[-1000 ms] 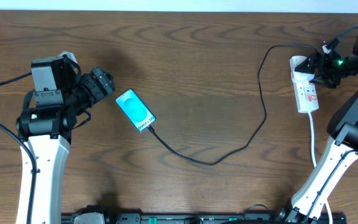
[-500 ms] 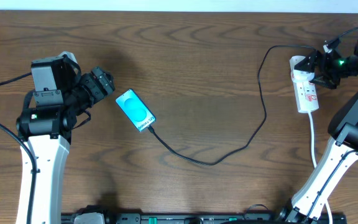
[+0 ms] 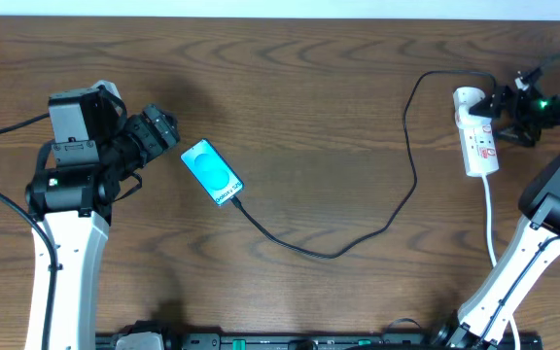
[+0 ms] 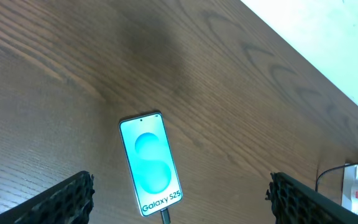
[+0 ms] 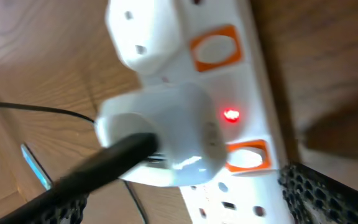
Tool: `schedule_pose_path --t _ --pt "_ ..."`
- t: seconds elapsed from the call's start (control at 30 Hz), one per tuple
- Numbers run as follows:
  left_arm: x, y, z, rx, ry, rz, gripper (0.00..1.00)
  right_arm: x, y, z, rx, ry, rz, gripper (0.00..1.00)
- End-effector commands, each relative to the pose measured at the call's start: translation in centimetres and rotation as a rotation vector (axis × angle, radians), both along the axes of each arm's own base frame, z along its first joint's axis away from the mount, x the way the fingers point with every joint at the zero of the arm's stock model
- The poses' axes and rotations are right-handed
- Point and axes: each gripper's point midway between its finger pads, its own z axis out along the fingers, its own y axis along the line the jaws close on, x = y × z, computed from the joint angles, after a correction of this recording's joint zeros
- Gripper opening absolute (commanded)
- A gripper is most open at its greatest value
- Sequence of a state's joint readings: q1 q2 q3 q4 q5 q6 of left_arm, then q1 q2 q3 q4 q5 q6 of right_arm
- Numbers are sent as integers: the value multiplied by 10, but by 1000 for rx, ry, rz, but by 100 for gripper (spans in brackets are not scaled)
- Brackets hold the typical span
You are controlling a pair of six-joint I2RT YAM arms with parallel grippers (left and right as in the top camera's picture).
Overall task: Plug charger to phone and switch on socket
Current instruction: 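Lift the right gripper up off the power strip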
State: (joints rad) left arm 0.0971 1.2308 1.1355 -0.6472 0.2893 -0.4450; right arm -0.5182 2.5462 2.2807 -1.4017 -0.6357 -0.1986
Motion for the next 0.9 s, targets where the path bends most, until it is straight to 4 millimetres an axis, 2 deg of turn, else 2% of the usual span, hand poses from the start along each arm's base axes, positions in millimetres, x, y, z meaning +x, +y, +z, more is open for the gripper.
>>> schedule_pose_path --t 0.0,0.43,0.87 --pt "0 0 -1 -10 4 1 91 2 -5 -2 -9 2 -7 99" --pt "0 0 -2 -10 8 1 91 6 -10 30 -39 -31 -4 99" --pt "0 0 -2 -10 8 1 91 1 -11 64 -68 -33 5 99"
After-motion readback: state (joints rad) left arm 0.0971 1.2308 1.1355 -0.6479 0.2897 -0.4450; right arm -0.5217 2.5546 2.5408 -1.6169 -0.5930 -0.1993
